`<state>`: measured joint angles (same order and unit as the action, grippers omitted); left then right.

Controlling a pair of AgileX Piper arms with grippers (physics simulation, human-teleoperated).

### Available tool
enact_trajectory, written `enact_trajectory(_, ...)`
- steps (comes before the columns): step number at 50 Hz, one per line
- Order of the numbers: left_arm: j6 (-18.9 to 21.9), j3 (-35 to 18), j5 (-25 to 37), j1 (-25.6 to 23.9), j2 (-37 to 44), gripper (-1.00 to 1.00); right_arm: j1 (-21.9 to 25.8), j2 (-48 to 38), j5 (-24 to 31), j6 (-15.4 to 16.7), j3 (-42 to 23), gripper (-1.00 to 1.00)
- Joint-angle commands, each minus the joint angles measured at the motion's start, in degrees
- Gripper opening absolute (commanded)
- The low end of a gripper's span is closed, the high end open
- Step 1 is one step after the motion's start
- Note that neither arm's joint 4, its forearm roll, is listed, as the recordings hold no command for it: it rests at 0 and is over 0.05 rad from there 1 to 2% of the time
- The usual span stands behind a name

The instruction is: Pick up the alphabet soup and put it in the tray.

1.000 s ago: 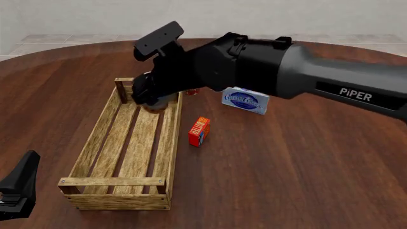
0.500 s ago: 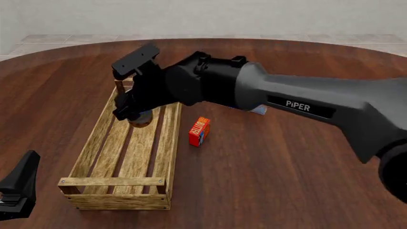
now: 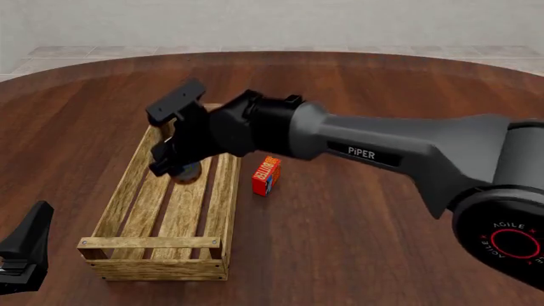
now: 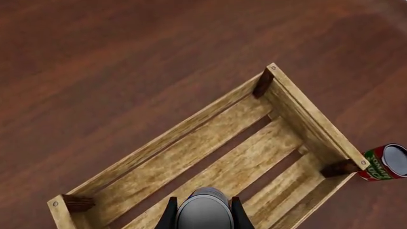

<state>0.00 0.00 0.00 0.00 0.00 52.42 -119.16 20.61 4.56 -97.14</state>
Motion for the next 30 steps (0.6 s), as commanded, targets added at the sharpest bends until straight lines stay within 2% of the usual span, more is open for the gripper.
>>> enact_trajectory(1, 0.0, 0.0, 0.0, 0.0, 0.0, 1.0, -0.08, -1.44, -0.86, -1.61, -0.31, -1.0)
enact_trajectory(30, 0.0, 0.0, 0.0, 0.0, 0.0, 1.0, -0.48, -4.01, -3.1, -3.87, 0.71, -1.0)
